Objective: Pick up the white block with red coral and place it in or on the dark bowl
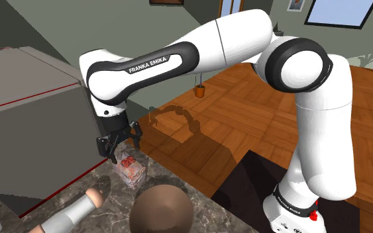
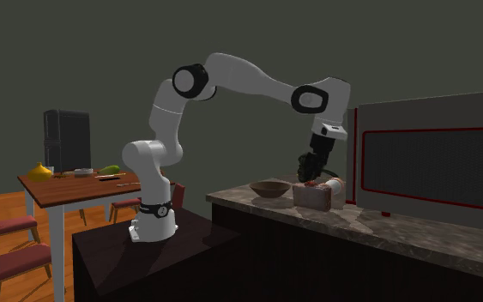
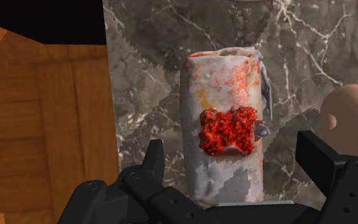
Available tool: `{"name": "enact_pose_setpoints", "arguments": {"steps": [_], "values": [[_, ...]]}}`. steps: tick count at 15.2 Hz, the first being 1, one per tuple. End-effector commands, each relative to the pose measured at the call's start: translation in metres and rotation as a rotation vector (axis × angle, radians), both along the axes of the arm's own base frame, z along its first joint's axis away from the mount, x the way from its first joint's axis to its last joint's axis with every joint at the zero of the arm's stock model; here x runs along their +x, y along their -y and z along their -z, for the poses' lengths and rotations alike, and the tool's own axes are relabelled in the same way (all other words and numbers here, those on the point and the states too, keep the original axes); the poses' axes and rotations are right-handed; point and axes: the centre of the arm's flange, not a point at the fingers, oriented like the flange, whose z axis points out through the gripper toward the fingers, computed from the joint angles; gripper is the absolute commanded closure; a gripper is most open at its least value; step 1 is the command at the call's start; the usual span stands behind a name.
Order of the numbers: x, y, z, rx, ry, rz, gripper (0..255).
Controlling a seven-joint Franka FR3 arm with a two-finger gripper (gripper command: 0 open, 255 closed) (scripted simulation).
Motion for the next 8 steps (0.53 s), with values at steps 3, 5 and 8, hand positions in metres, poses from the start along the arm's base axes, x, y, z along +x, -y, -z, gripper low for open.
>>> {"name": "enact_pose_setpoints", "arguments": {"steps": [3,5,8], "values": [[-0.004,-0.002,0.020,0.001,0.000,0.000,0],[-0.007,-0.002,0.028,0.001,0.000,0.000,0],[-0.007,-0.002,0.028,0.001,0.000,0.000,0]]}}
